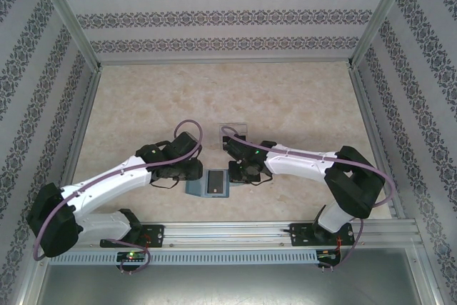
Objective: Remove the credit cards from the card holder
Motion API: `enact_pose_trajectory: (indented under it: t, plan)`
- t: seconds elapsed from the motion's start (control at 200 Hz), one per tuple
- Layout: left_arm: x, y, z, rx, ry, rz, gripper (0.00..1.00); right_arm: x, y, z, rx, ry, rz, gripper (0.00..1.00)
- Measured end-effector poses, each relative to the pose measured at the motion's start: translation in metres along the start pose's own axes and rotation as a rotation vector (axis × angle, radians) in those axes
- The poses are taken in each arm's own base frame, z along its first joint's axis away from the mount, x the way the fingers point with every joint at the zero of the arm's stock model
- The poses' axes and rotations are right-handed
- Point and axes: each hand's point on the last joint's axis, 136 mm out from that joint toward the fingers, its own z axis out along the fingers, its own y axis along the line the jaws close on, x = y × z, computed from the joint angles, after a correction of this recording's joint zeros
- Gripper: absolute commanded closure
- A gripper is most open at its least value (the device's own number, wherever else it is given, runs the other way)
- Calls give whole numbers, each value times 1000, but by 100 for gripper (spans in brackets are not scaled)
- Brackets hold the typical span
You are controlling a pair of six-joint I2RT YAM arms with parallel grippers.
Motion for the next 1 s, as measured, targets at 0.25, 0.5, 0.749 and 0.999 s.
enact_pose_trajectory:
  t: [0.25,0.5,0.749,0.999]
  plan:
    - [0,-15,26,157,57,-104,72,-2,14,-1,-60,1,-4,82]
    - [10,-22,52,206,135,-138,71,-7,23,2,-87,-3,-8,82]
    - [14,-20,66,217,161,-166,72,-6,23,4,-86,8,-7,82]
    - [13,-21,73,230,175,-175,73,-6,23,4,-86,8,-7,82]
